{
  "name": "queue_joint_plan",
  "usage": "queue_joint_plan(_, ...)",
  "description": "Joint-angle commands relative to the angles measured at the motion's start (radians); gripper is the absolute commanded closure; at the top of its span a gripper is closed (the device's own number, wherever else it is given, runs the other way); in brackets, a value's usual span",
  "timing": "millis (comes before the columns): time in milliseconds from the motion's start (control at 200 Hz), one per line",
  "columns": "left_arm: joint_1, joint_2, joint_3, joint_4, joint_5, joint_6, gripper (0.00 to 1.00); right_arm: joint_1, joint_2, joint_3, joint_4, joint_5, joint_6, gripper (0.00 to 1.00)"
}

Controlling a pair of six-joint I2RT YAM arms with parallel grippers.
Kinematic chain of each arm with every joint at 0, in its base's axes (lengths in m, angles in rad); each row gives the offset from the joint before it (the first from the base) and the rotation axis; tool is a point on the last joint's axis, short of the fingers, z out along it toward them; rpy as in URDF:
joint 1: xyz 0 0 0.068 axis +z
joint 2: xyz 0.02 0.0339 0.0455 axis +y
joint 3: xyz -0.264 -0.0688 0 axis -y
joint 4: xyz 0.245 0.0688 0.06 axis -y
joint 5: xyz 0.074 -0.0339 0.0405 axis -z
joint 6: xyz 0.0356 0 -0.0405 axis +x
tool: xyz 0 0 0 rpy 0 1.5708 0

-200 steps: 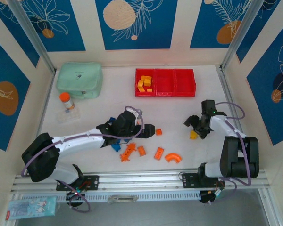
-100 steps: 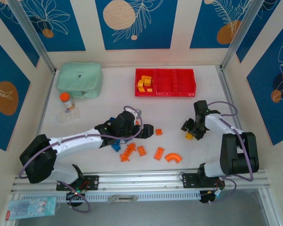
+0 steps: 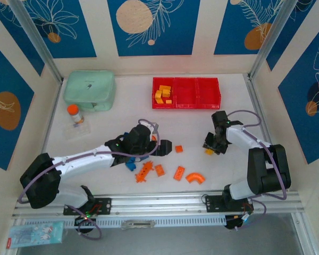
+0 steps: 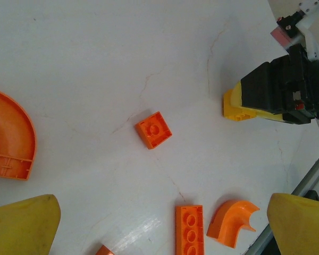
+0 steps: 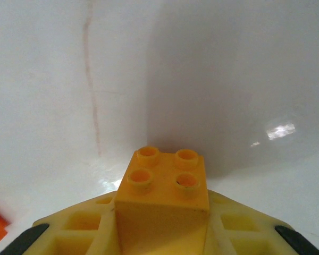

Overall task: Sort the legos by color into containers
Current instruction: Pick up the lego from the middle-right of the table, then place the lego in the container.

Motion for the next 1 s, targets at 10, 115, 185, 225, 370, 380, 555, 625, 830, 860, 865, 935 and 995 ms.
queue_joint_plan(10, 0.027, -0.053, 0.016, -0.037, -0.016, 0.037, 0.01, 0.065, -0.04, 0.079, -0.046, 0.04, -0.015, 0.71)
queue_joint_plan(115, 0.051, -0.098, 0.016, -0.078, -0.029, 0.06, 0.01, 0.127, -0.025, 0.155, -0.047, 0.064, -0.022, 0.71)
queue_joint_plan(185, 0.08, -0.13, 0.017, -0.112, -0.029, 0.075, 0.01, 0.165, 0.013, 0.219, -0.031, 0.071, -0.025, 0.71)
queue_joint_plan(225, 0.1, -0.144, 0.022, -0.136, -0.023, 0.085, 0.01, 0.188, 0.046, 0.269, -0.026, 0.069, -0.027, 0.71)
queue_joint_plan(370, 0.178, -0.189, 0.031, -0.197, -0.005, 0.116, 0.01, 0.286, 0.201, 0.472, 0.004, 0.077, -0.051, 0.71)
queue_joint_plan(380, 0.183, -0.191, 0.03, -0.199, -0.001, 0.118, 0.01, 0.294, 0.212, 0.488, 0.005, 0.079, -0.054, 0.71)
queue_joint_plan(555, 0.286, -0.207, 0.03, -0.22, 0.054, 0.131, 0.01, 0.347, 0.439, 0.783, 0.013, 0.116, -0.101, 0.71)
queue_joint_plan(625, 0.315, -0.201, 0.035, -0.222, 0.068, 0.137, 0.01, 0.348, 0.514, 0.876, 0.046, 0.117, -0.123, 0.71)
queue_joint_plan(830, 0.353, -0.18, 0.043, -0.204, 0.066, 0.119, 0.01, 0.339, 0.762, 1.212, 0.045, 0.178, -0.201, 0.71)
queue_joint_plan(860, 0.357, -0.173, 0.048, -0.206, 0.065, 0.118, 0.01, 0.333, 0.803, 1.273, 0.021, 0.176, -0.203, 0.71)
queue_joint_plan(865, 0.357, -0.172, 0.05, -0.207, 0.065, 0.119, 0.01, 0.332, 0.809, 1.282, 0.018, 0.175, -0.204, 0.71)
queue_joint_plan(935, 0.364, -0.16, 0.066, -0.219, 0.062, 0.122, 0.01, 0.322, 0.888, 1.391, -0.01, 0.163, -0.216, 0.71)
queue_joint_plan(995, 0.367, -0.155, 0.073, -0.221, 0.055, 0.125, 0.01, 0.32, 0.945, 1.464, -0.022, 0.164, -0.224, 0.67)
